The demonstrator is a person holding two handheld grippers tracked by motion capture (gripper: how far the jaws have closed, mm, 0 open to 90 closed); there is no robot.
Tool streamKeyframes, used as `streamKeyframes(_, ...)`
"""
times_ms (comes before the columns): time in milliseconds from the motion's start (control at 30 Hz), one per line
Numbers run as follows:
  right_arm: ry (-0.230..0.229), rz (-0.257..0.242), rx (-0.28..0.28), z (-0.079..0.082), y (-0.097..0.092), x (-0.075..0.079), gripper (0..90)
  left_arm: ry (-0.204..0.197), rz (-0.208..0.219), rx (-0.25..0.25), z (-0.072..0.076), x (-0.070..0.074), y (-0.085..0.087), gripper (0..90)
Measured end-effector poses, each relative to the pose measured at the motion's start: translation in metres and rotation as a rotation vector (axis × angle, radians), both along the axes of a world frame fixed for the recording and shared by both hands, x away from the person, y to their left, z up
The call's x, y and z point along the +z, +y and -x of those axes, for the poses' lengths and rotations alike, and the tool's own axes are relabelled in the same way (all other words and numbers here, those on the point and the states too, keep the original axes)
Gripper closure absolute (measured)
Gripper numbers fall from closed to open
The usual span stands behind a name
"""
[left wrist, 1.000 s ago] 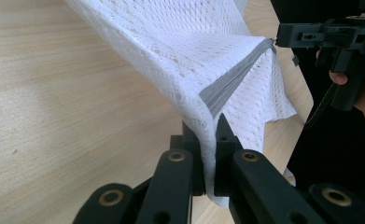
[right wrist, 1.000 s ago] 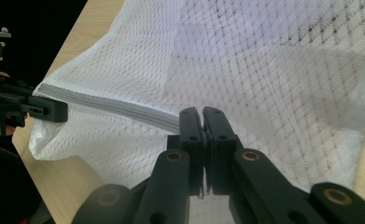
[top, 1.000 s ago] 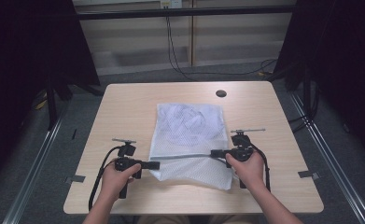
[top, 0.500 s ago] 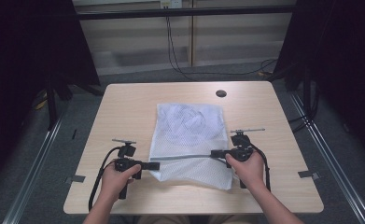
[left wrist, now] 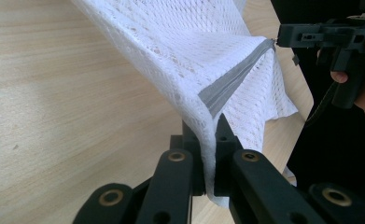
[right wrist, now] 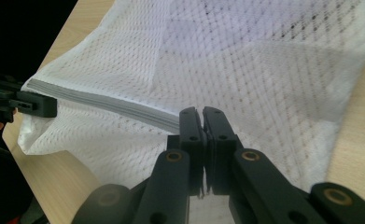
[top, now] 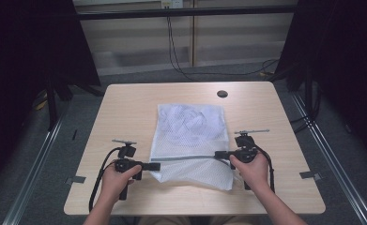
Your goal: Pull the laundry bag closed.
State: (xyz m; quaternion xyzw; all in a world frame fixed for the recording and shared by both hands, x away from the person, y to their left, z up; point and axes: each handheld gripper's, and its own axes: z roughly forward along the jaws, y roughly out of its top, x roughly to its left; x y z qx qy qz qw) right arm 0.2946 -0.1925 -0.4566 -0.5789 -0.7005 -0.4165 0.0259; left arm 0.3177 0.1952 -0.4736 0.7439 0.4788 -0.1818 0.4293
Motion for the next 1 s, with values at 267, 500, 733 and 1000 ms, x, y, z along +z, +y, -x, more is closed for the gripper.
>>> streamKeyframes(267,0.000,-0.007,-0.001,0.001,-0.003,0.000,87.0,0.005,0.006,0.007,0.000,0.000,-0.001,88.4)
streamKeyframes(500,-0.006,-0.003,-0.006,0.003,-0.008,0.000,87.0,0.008,0.005,-0.003,0.000,0.000,-0.001,88.5)
streamKeyframes(733,0.001,-0.004,-0.011,0.003,-0.012,0.001,87.0,0.012,0.011,0.003,0.000,0.000,-0.001,88.4)
streamKeyframes(1000,0.000,0.002,-0.026,0.004,-0.018,0.000,87.0,0.013,0.007,0.003,0.000,0.000,0.000,88.4)
